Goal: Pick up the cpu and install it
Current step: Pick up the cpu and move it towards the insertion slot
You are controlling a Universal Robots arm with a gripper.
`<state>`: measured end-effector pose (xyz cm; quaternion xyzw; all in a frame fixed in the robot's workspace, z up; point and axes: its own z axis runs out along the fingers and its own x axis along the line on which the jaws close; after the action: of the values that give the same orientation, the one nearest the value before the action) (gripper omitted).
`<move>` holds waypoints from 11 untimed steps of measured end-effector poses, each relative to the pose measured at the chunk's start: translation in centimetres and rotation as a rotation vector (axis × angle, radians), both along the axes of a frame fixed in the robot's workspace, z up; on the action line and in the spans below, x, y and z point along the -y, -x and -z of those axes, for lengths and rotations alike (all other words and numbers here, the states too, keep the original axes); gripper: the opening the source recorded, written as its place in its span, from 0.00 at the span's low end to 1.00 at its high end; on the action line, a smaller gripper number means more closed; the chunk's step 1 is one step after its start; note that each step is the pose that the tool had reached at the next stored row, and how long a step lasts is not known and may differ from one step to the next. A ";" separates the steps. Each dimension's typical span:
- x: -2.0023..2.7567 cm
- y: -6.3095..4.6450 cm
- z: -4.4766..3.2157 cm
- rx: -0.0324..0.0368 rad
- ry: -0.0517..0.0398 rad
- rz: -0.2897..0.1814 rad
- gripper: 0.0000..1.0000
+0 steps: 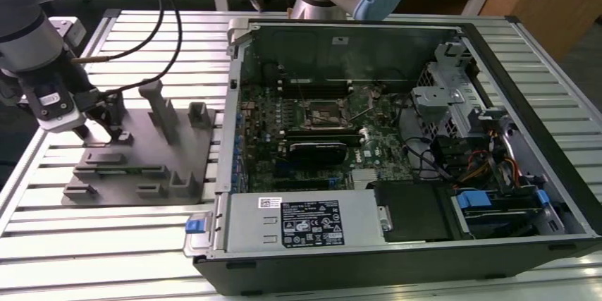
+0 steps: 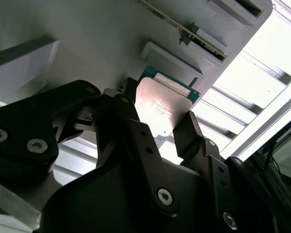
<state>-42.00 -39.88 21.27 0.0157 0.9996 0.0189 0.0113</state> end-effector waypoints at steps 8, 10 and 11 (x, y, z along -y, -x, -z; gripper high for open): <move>0.00 0.0 0.12 -0.0001 0.0000 0.000 0.55; 0.00 0.0 -0.28 -0.0001 0.0000 0.000 0.55; 0.00 0.0 -0.51 -0.0001 0.0000 0.000 0.55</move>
<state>-41.98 -39.88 21.78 0.0155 0.9996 0.0189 0.0112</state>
